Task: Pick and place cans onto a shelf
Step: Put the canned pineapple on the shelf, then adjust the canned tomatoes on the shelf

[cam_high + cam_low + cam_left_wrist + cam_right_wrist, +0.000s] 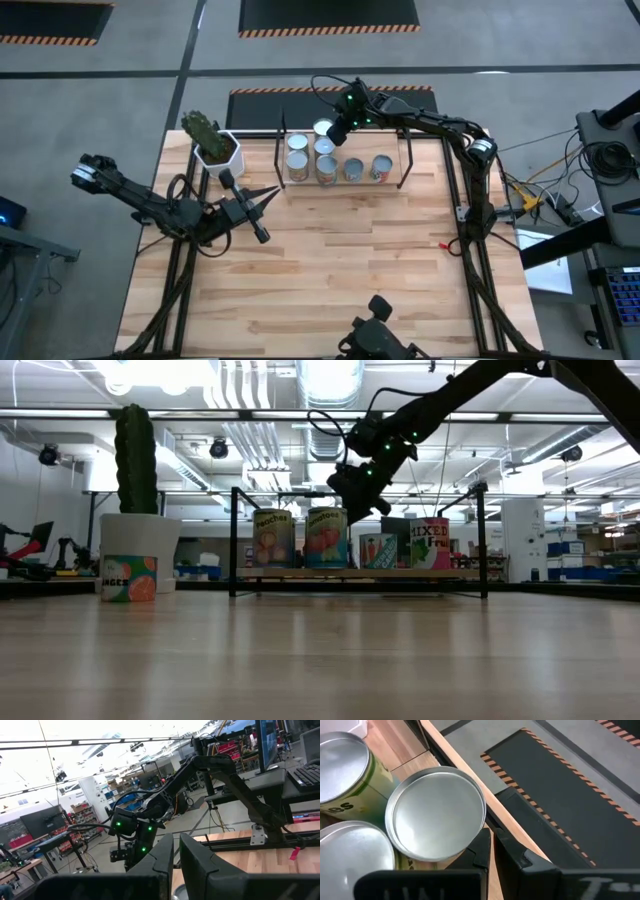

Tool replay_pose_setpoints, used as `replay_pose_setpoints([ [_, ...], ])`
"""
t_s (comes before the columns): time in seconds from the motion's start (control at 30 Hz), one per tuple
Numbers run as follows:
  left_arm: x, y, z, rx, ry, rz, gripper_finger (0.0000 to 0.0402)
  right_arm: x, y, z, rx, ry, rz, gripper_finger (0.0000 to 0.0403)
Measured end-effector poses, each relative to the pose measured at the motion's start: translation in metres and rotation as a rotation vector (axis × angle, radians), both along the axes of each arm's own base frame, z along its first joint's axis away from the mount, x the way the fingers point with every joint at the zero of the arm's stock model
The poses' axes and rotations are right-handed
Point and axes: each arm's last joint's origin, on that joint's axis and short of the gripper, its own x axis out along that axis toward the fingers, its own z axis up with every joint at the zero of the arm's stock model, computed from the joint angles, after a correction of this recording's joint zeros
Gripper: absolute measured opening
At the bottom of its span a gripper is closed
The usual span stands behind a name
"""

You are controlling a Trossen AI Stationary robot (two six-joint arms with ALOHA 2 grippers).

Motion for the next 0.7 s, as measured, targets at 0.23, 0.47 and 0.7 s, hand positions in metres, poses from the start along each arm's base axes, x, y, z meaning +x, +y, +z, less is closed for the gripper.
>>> replay_pose_setpoints([
  [0.23,0.000,0.000,0.000,0.000,0.000,0.000,0.0013,-0.001,0.001,0.000,0.011,0.005,-0.005,0.0012],
  [0.47,0.000,0.000,0.000,0.000,0.001,0.000,0.0013,-0.009,0.021,0.024,0.036,0.048,0.025,0.0012],
  [0.7,0.000,0.000,0.000,0.000,0.000,0.000,0.0013,-0.018,0.072,0.059,0.068,0.099,0.117,0.0012],
])
